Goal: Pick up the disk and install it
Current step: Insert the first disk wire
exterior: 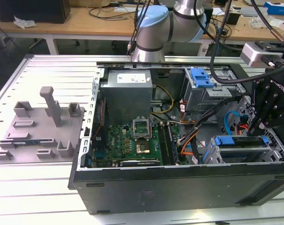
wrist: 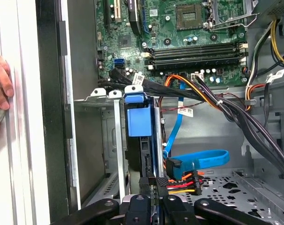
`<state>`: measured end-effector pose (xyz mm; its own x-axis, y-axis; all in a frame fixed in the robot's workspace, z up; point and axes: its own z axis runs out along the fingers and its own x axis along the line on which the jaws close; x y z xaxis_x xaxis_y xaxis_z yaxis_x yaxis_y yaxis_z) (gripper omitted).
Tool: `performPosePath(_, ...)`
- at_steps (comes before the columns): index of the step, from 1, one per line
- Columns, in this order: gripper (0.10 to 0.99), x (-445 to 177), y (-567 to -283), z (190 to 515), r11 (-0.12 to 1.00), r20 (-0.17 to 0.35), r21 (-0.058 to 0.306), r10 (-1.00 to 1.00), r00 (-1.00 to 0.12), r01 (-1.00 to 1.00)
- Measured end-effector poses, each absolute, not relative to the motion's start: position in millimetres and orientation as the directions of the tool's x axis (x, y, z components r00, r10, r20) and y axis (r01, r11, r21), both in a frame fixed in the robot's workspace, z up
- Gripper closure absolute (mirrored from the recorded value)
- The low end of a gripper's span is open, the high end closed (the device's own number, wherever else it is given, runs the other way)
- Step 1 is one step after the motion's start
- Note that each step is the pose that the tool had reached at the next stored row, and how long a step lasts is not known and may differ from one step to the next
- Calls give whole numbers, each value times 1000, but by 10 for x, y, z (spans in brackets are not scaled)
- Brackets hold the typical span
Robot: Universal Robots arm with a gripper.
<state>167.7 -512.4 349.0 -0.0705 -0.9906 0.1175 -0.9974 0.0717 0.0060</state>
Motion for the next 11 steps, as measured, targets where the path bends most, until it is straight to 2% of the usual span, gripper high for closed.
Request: performPosePath(11, 922, 1652, -5132, 3490, 68, 117, 2, -991, -68, -998)
